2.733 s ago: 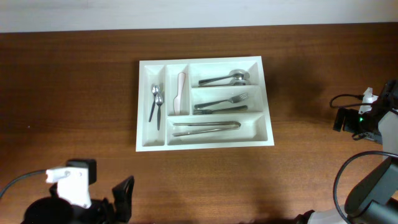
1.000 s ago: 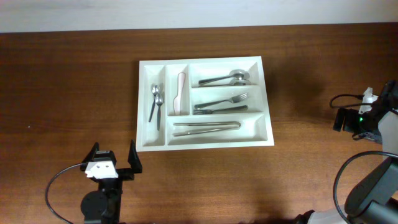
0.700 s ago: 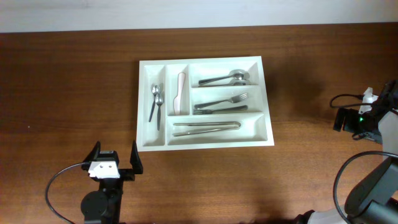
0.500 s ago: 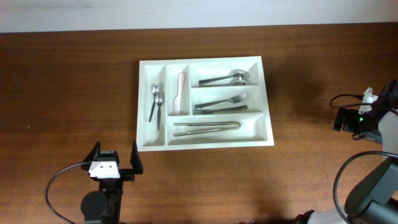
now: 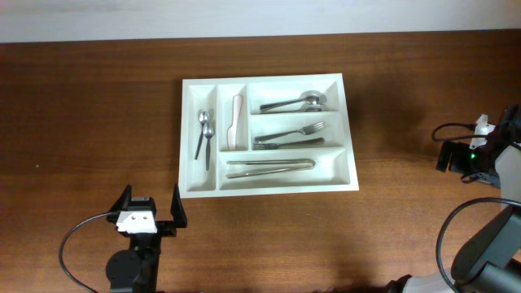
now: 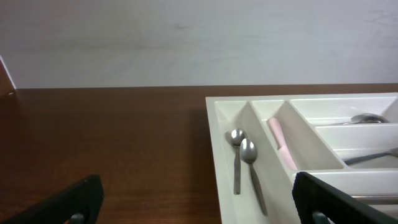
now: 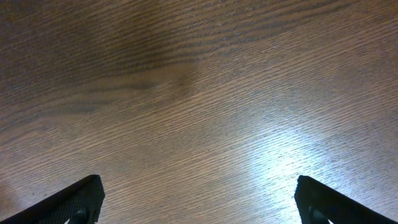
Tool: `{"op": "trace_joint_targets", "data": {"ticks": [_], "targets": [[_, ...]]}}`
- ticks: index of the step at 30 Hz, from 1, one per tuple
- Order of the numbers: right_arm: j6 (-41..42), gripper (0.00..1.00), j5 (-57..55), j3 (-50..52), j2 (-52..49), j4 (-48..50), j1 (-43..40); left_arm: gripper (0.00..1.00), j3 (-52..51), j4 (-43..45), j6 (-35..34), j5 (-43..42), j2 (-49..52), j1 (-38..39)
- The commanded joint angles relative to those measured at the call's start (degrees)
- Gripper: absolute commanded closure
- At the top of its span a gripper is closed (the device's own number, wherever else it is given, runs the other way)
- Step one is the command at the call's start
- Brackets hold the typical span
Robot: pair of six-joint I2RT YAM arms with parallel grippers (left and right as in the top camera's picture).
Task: Pack container
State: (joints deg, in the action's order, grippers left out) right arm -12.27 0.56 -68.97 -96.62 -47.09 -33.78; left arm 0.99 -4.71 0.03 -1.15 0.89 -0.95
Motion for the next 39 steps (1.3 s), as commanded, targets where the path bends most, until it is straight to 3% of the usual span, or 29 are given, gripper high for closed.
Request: {"op": "trace_joint_targets", "data": {"ticks": [1, 29, 33, 39], "targets": [[-0.15, 0.01, 0.55, -0.02, -0.31, 0.00, 0.00, 0.01, -0.46, 0.17, 0.90, -1.03, -0.59, -0.33], [-0.15, 0.01, 0.31, 0.11, 0.33, 0.72, 0.00, 0.01, -0.46, 0.17, 0.90, -1.03, -0.59, -0.33], [4.09, 0.01, 1.20, 3.30, 6.14, 6.82, 0.55, 0.01, -0.46, 0.17, 0.90, -1.03, -0.59, -0.33], [13.35, 0.01, 4.20, 17.75, 22.99, 26.51, 3.80, 0.01, -0.46, 0.17, 0.90, -1.03, -0.59, -0.33]]}}
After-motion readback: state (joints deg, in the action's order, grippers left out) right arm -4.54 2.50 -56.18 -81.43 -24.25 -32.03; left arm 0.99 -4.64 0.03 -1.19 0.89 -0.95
